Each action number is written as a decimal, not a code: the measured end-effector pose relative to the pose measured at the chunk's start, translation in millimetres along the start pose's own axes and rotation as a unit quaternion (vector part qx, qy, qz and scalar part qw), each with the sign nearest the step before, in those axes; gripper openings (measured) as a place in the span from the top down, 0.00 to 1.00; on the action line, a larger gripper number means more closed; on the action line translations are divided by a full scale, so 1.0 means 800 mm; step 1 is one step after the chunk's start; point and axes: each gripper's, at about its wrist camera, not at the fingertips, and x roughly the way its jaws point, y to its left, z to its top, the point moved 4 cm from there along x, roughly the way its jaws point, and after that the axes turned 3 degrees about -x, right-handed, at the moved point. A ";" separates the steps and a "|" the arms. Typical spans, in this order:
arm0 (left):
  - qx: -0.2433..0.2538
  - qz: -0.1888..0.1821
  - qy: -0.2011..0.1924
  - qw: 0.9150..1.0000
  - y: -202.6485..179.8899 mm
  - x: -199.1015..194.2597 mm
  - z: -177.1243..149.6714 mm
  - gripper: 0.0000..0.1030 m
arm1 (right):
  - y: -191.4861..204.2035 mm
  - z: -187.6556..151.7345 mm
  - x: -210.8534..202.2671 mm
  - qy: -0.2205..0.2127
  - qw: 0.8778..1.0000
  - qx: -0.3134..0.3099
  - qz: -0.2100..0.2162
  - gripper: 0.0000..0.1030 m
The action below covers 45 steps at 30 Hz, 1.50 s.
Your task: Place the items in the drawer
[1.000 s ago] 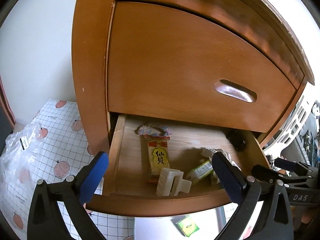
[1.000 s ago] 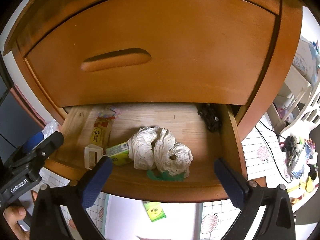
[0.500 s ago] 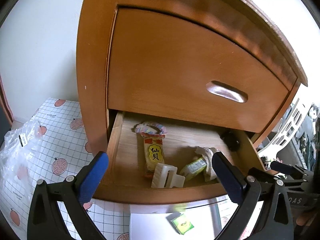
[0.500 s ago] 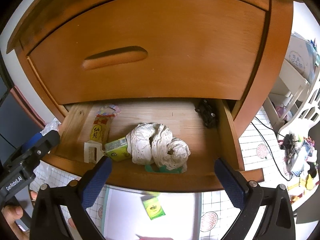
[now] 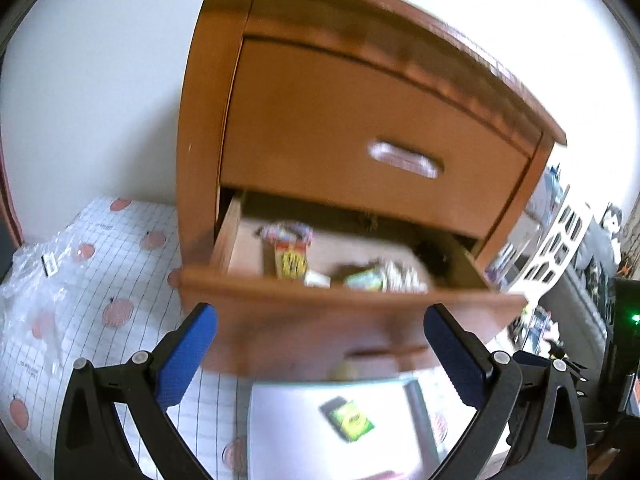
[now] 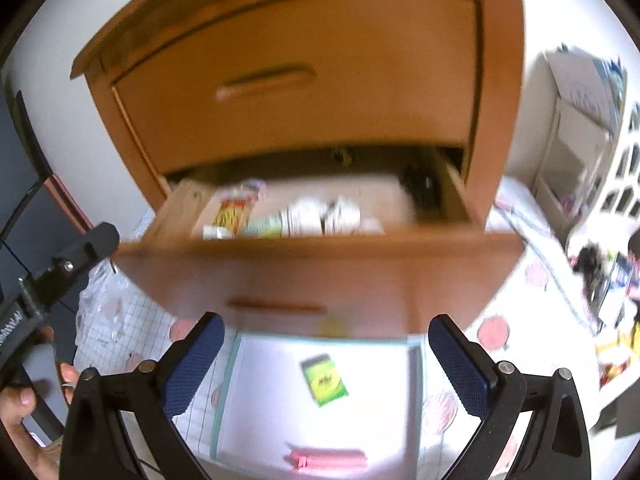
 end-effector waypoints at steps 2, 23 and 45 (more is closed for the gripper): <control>-0.003 -0.001 0.015 1.000 0.003 0.003 -0.016 0.00 | -0.005 -0.026 0.006 0.012 1.000 0.007 -0.003 0.00; -0.021 0.079 0.177 0.981 0.047 0.078 -0.157 0.00 | -0.044 -0.173 0.083 0.148 0.988 0.047 -0.025 0.00; -0.022 0.038 0.293 0.955 0.046 0.120 -0.250 0.00 | -0.066 -0.216 0.134 0.255 0.963 0.089 -0.022 0.00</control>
